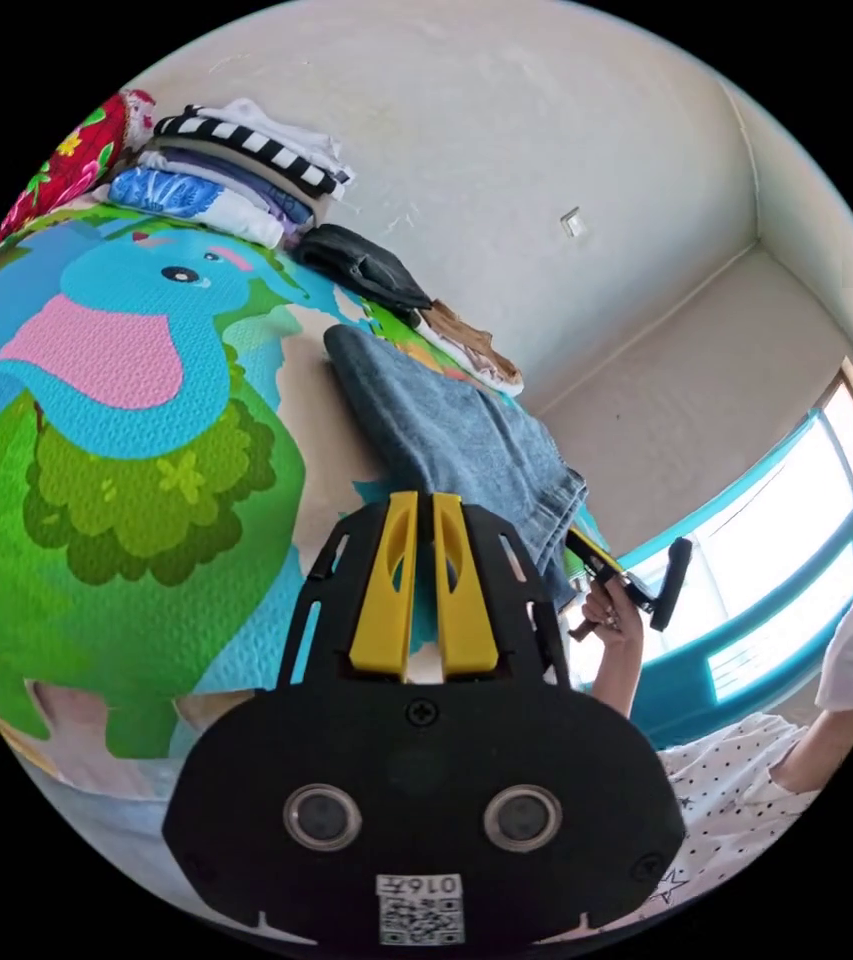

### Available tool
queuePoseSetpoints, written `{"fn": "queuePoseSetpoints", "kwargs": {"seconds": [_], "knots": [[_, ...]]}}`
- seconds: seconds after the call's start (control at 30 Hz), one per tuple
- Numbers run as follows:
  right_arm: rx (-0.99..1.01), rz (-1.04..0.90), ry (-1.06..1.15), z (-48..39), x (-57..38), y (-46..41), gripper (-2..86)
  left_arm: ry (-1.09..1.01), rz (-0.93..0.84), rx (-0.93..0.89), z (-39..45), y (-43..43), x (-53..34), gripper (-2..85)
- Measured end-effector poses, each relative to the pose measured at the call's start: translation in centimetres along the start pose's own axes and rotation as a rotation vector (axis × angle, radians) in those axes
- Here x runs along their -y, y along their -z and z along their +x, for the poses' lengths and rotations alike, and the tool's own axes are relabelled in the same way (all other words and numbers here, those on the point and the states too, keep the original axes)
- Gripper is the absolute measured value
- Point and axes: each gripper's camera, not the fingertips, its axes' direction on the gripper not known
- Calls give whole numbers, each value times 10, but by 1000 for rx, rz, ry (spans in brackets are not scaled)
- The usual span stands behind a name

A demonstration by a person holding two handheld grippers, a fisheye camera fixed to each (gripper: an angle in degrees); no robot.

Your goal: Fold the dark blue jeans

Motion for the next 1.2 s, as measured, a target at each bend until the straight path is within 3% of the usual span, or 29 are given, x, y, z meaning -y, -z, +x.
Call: {"fn": "queuePoseSetpoints", "kwargs": {"seconds": [0.07, 0.23, 0.4, 0.53, 0.6, 0.7, 0.77, 0.8, 0.87, 0.9, 1.03, 1.2], "knots": [[22, -9, 18, -12, -3, -6, -1, 12, 15, 10, -5, 9, 5, -4], [229, -12, 75, -53, -19, -24, -3, 52, 126, 283, -11, 60, 22, -8], [426, -9, 290, -134, -37, -47, -3, 35, 255, 450, 5, 104, 28, -9], [605, -28, 359, -135, -38, -50, -4, -144, 162, 497, 40, 99, 24, -9], [722, 87, 287, -105, -35, -40, -4, -186, 122, 510, 52, 91, 25, -9], [608, 290, 71, -64, -29, -33, -3, -236, 91, 455, 68, 68, 31, -8], [443, 345, -48, -49, -22, -44, -3, -248, 47, 370, 76, 48, 38, -8], [334, 269, -94, -43, -14, -60, -3, -262, 0, 304, 84, 33, 41, -7], [222, 26, -9, -46, -3, -93, -3, -311, -67, 226, 99, 8, 43, -5], [216, 0, 75, -51, -6, -103, -2, -338, -109, 202, 111, -8, 43, -2], [220, 45, 45, -54, -20, -108, 2, -483, -191, 175, 160, -52, 41, 29], [165, 122, 0, -48, -48, -96, 45, -595, -173, 246, 203, -86, 45, 65]]}}
